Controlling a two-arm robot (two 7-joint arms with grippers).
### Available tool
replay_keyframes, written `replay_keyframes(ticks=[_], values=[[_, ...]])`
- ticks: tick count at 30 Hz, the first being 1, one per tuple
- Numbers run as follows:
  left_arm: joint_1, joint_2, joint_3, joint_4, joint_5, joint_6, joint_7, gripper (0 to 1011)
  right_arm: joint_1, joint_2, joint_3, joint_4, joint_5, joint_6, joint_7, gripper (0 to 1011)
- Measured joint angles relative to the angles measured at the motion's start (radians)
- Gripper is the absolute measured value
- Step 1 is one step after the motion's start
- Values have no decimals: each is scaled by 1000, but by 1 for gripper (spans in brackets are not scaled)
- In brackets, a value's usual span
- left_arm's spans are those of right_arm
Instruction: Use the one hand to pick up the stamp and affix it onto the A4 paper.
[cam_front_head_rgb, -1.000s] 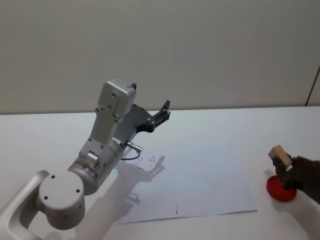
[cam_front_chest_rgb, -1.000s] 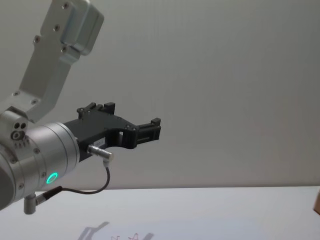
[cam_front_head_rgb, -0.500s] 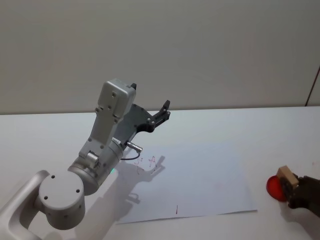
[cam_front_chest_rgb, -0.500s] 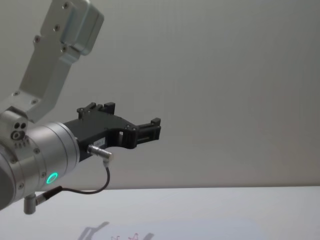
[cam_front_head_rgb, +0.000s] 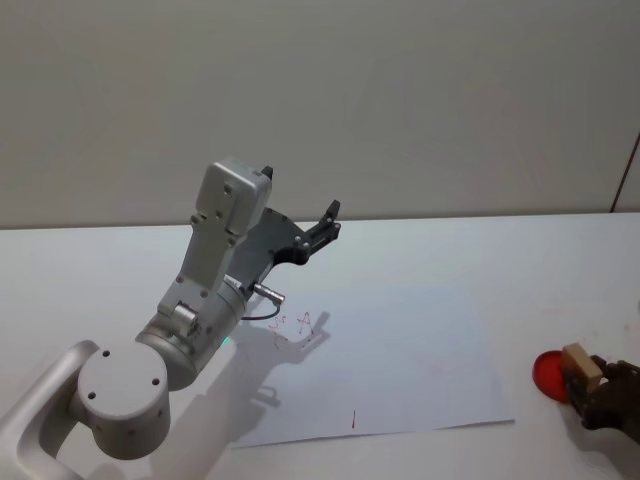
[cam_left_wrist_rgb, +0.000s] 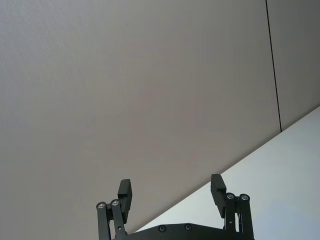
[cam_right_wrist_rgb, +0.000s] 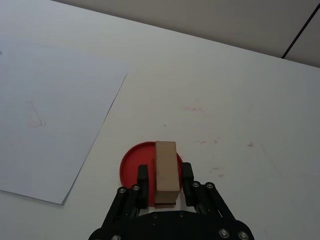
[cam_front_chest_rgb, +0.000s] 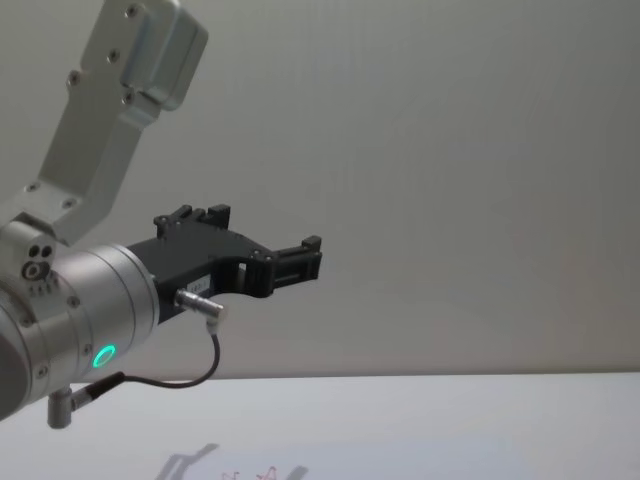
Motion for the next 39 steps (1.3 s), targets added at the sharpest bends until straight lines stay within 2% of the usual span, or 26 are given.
replay_keyframes(ticks=[1, 5, 7, 8, 12, 21, 39], values=[[0, 0, 0, 0, 0, 0, 0, 1001, -2, 0, 0, -1, -3, 1, -1, 390], [0, 0, 0, 0, 0, 0, 0, 1001, -4, 1, -1, -3, -7, 2, -4, 499], [0, 0, 0, 0, 0, 0, 0, 1001, -6, 1, -1, -3, -9, 2, -6, 592], [0, 0, 0, 0, 0, 0, 0, 1001, -6, 1, -1, -4, -9, 2, -6, 592], [0, 0, 0, 0, 0, 0, 0, 1001, -8, 1, -2, -5, -12, 3, -8, 736], [0, 0, 0, 0, 0, 0, 0, 1001, -10, 1, -2, -6, -15, 4, -10, 979], [0, 0, 0, 0, 0, 0, 0, 1001, -12, 1, -2, -7, -18, 4, -12, 1001]])
